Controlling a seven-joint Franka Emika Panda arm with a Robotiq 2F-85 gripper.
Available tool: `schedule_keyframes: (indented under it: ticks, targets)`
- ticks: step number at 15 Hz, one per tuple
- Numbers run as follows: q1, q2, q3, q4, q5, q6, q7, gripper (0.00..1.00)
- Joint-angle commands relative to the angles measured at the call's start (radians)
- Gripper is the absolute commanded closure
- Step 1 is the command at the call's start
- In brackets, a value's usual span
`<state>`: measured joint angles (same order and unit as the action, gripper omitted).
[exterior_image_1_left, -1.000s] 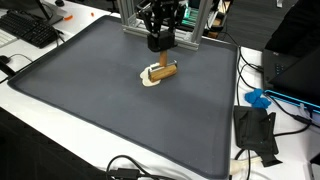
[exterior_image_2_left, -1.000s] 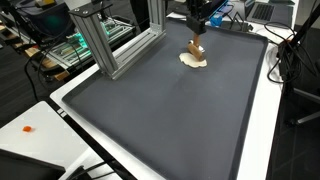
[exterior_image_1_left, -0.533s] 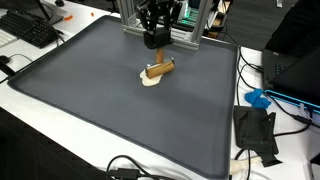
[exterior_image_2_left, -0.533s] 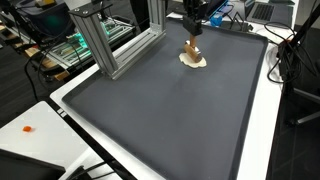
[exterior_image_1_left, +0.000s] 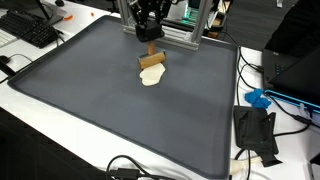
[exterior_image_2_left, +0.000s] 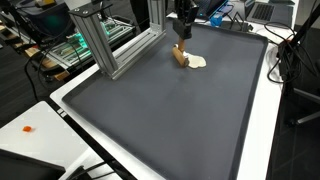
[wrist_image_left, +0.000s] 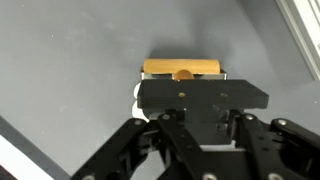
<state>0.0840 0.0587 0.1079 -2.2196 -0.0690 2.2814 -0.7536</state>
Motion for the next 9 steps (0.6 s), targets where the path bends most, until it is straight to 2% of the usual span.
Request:
schedule_keyframes:
  ticks: [1, 9]
  targets:
    - [-0.008, -0.003, -0.012, -0.033, -0.034, -0.032, 0.006, 0.78]
    - [-0.001, -0.004, 0.004, -0.022, 0.067, 0.042, -0.015, 0.78]
